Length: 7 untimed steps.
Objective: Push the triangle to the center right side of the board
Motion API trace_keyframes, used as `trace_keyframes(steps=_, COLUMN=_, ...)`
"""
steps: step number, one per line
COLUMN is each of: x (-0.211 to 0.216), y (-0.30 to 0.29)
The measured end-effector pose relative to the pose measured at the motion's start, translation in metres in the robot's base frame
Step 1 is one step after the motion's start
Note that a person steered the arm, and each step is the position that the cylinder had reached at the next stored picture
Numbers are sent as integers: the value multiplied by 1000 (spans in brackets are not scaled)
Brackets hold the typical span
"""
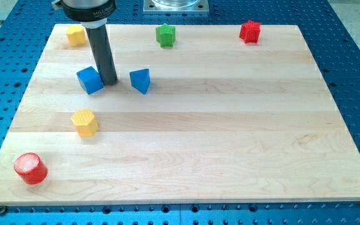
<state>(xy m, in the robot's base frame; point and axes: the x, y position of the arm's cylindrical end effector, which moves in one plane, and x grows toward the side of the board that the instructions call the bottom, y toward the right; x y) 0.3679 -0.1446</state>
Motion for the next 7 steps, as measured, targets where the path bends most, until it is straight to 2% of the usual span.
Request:
trace_keyframes(steps=3, x=32, y=-52)
trace_keyframes(steps=5, x=12, y=17)
trace_keyframes(steps=6, x=19, y=81)
trace_keyframes(steps=7, x=48, y=92)
